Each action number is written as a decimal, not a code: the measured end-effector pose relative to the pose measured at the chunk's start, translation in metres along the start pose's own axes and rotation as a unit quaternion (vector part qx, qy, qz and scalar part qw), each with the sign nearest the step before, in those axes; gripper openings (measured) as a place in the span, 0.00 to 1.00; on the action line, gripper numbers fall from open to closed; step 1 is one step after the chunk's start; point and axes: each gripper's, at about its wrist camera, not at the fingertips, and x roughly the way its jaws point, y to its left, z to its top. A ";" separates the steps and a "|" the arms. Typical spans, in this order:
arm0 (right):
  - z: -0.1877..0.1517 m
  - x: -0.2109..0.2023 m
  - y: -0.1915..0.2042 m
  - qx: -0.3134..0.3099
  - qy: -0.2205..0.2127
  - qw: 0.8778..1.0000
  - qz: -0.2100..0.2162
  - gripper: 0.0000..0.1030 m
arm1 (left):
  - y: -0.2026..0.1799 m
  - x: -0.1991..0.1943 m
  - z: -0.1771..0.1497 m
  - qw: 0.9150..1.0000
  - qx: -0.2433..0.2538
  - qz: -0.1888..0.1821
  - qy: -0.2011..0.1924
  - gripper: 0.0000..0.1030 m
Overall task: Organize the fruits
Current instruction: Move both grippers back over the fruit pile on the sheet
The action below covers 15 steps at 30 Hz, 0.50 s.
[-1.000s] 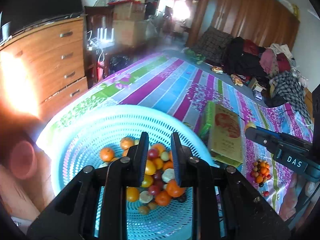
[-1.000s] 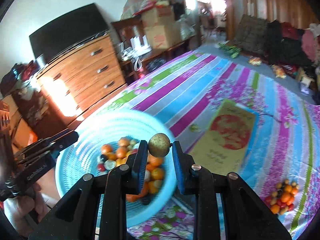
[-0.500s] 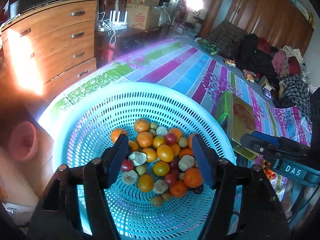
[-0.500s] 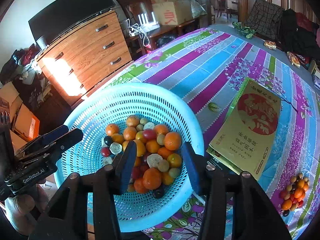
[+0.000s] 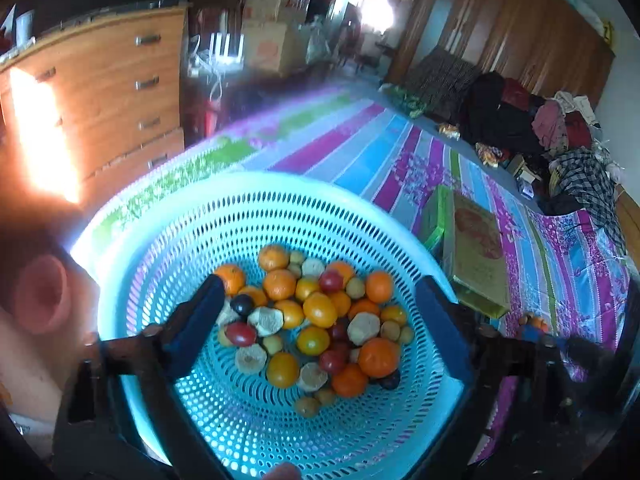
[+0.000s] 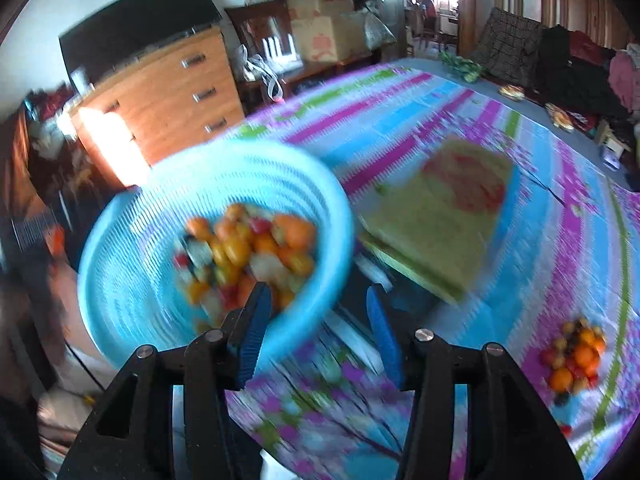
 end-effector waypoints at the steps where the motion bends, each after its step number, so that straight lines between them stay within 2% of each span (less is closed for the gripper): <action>1: -0.014 -0.002 -0.005 0.002 0.006 1.000 -0.005 0.52 | -0.004 -0.006 0.001 1.000 0.003 -0.003 -0.019 0.98; 4: -0.057 -0.013 -0.027 0.025 0.019 0.999 -0.020 0.52 | -0.018 -0.016 0.003 0.998 0.017 -0.009 -0.054 1.00; 7: -0.098 -0.029 -0.045 0.045 0.022 0.998 -0.048 0.52 | -0.046 -0.024 -0.002 0.995 0.051 -0.023 -0.087 1.00; 9: -0.122 -0.041 -0.059 0.068 0.022 0.995 -0.069 0.52 | -0.064 -0.024 -0.007 0.993 0.067 -0.037 -0.090 1.00; 13: -0.157 -0.064 -0.082 0.112 0.009 0.989 -0.100 0.53 | -0.100 -0.021 -0.022 0.983 0.082 -0.142 -0.077 1.00; 15: -0.169 -0.071 -0.091 0.122 0.002 0.986 -0.113 0.60 | -0.122 -0.020 -0.035 0.975 0.096 -0.186 -0.067 1.00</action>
